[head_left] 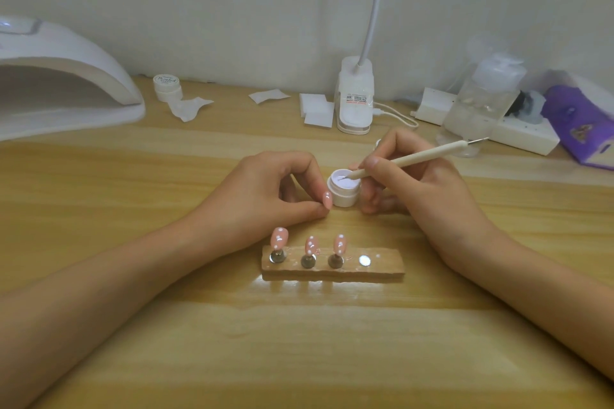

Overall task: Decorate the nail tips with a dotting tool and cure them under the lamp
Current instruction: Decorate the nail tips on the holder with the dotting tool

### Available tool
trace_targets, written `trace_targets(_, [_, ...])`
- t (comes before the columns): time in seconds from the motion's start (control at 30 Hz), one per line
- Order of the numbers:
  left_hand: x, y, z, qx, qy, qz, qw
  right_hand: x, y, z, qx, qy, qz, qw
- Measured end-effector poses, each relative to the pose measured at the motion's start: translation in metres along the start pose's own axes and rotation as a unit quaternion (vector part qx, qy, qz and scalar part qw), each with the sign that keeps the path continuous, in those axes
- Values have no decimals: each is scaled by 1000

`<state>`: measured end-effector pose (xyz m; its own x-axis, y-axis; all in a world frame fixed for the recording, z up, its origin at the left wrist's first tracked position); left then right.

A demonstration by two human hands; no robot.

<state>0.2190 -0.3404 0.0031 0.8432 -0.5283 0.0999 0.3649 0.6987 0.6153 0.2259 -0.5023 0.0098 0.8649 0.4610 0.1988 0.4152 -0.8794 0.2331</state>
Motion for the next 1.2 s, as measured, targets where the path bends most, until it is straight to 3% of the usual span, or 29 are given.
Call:
trace_targets(0.33, [0,0,1,-1,4,1,1000,1,-2,1,-15,1,-14,1000])
trace_targets(0.6, [-2,0,2,-1,-1,-2,1000,-7,9,-10,17,56,52,997])
trace_targets(1.2, [-1,0,4,0,1,-2,1000,-5,14,-13,77,63,56,994])
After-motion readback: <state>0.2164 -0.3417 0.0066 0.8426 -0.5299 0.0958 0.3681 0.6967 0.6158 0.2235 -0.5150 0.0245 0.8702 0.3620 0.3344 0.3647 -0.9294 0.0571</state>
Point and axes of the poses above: each hand's wrist, its own x-axis towards the middle knuckle, its own y-axis out of the back of the hand, z = x × y, the point moved 7 cm from there along x, towards the middle knuckle, and after that the axes turned 14 degrees about -z, right-handed, at the moved point
